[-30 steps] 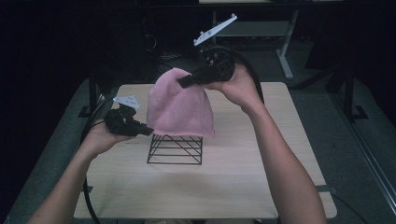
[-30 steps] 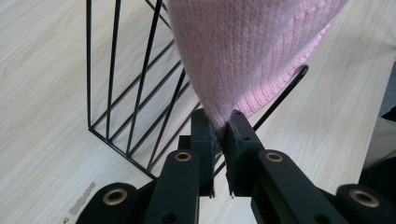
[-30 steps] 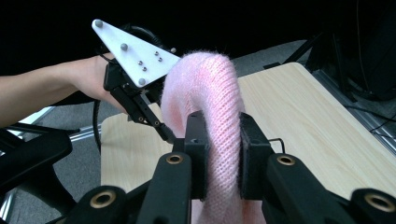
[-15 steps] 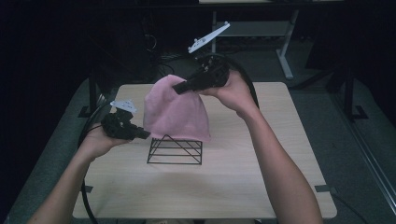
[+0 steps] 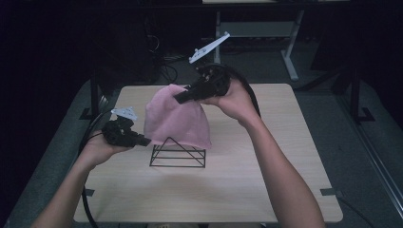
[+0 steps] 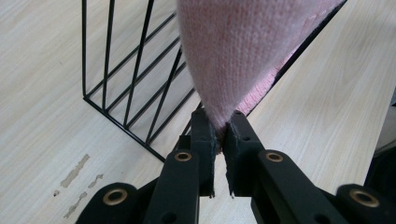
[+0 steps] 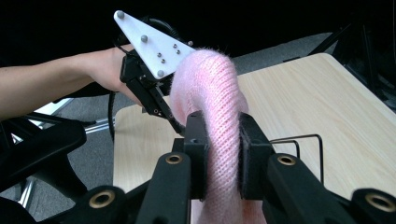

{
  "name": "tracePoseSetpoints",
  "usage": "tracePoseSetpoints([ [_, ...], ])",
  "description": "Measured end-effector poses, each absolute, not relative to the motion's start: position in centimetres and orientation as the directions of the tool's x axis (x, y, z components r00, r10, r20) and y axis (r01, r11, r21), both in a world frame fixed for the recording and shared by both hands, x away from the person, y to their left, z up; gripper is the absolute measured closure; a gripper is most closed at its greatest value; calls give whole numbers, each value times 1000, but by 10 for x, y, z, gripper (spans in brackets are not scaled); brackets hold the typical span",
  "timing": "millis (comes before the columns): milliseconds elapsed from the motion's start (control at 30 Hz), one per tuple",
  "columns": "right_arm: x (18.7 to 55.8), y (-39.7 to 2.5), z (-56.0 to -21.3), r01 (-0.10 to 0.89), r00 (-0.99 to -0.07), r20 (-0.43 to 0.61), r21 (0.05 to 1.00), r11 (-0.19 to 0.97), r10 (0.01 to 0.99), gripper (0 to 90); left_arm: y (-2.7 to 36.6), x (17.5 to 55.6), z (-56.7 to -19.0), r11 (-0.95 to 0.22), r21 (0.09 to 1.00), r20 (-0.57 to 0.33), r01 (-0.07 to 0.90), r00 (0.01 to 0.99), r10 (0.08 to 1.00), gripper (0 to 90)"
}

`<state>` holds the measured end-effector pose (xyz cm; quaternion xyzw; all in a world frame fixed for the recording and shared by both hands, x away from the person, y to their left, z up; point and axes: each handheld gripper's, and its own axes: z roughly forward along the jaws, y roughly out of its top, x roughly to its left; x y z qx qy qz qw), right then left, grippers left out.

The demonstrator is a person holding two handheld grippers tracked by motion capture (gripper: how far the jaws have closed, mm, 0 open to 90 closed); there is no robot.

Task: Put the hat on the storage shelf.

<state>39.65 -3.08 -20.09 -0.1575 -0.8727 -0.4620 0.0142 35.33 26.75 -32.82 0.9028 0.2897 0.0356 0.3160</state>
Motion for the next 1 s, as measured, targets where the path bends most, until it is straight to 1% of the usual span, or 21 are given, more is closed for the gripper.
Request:
tracePoseSetpoints([
  [200, 397, -30, -209, 306, -947, 197, 800, 517, 255, 763, 268, 353, -335, -637, 579, -122, 509, 827, 549, 832],
  [433, 397, -29, -220, 304, -948, 198, 795, 525, 248, 761, 268, 353, -344, -647, 562, -123, 515, 826, 550, 832],
  [1000, 394, -25, -246, 322, -945, 233, 790, 521, 232, 750, 274, 351, -367, -626, 554, -149, 549, 805, 574, 832],
])
